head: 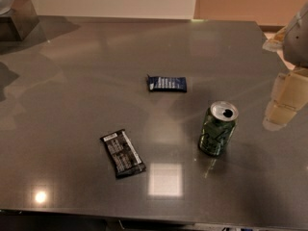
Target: Move green can near rxbar chocolate
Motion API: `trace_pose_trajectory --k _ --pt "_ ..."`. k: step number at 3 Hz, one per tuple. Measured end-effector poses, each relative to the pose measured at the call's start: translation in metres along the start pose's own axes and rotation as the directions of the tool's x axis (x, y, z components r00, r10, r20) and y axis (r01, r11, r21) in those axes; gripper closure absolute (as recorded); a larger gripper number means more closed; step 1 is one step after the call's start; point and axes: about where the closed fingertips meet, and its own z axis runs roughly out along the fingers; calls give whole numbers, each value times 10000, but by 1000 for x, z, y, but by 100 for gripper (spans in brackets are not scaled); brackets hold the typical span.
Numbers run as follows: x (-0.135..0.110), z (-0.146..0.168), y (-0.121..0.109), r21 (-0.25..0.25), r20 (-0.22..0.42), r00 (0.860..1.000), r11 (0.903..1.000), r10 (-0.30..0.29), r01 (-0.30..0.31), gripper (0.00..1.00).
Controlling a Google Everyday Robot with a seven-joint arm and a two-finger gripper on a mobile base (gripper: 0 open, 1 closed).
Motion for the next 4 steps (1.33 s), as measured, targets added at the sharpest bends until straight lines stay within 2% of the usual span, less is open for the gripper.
trace_pose_trajectory --k 1,2,4 --pt "-2 -1 1 100 92 9999 9999 -107 106 0" --pt "-7 10 7 -25 483 9980 9991 -416 417 0" --pt "-23 49 22 -756 1422 9861 9923 -863 977 0"
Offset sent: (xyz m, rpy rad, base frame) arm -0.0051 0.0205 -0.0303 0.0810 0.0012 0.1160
